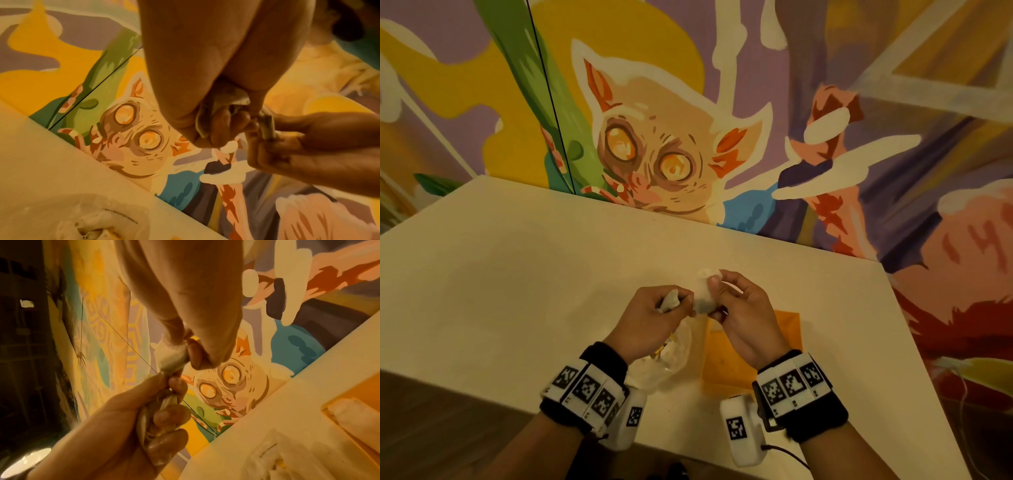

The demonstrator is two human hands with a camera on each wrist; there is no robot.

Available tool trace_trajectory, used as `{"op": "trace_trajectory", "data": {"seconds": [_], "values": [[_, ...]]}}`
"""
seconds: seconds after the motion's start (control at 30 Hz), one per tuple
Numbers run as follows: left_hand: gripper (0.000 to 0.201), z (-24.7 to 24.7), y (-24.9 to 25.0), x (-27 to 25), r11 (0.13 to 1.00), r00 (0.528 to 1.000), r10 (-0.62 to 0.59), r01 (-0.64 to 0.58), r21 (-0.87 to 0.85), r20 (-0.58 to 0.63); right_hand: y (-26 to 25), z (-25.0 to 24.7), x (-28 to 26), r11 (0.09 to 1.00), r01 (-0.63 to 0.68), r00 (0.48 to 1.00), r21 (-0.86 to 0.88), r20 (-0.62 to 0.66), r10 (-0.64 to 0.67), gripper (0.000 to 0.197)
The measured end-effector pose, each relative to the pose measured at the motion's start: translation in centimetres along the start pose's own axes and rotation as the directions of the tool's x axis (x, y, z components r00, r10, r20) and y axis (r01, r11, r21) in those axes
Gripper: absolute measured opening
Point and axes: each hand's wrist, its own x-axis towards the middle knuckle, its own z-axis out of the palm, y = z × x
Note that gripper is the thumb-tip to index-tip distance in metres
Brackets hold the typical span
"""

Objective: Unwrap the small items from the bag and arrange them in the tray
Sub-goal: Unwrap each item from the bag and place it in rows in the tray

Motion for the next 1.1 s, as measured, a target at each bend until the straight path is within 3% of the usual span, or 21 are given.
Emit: {"op": "trace_trajectory", "data": {"seconds": [0.17,0.3,0.43,0.63,0.93,1.1], "values": [[0.014,1.2,0.1,-0.8,0.998,0.998,0.031,-0.034,0.049,0.052,-0.1,-0.1,0.7,0.999,0.031,0.993,0.042,-0.113,-0.026,0.006],[0.015,0.7,-0.1,-0.8,0.965,0.991,0.072,-0.097,0.243,0.109,0.5,-0.6,1.0,0.981,0.149,0.971,-0.122,-0.169,-0.168,0.004],[0.011,-0.4,1.1,-0.3,0.879,0.979,0.162,-0.199,0.433,0.122,1.4,-1.2,0.8,0.904,0.244,0.955,-0.352,-0.077,-0.288,0.007],[0.005,-2.4,2.0,1.2,0.767,0.958,0.228,-0.285,0.575,0.171,1.3,-1.0,-0.3,0.927,0.235,0.972,-0.293,0.076,-0.223,0.008],[0.008,-2.4,2.5,1.3,0.783,0.887,0.446,-0.451,0.429,0.118,0.6,-0.8,-0.8,0.884,0.308,0.947,-0.352,0.199,-0.251,0.020],[0.019,-2.0,2.4,1.1,0.902,0.943,0.329,-0.329,0.278,0.049,0.4,-1.1,-0.7,0.866,0.315,0.943,-0.388,0.229,-0.241,0.020]]}}
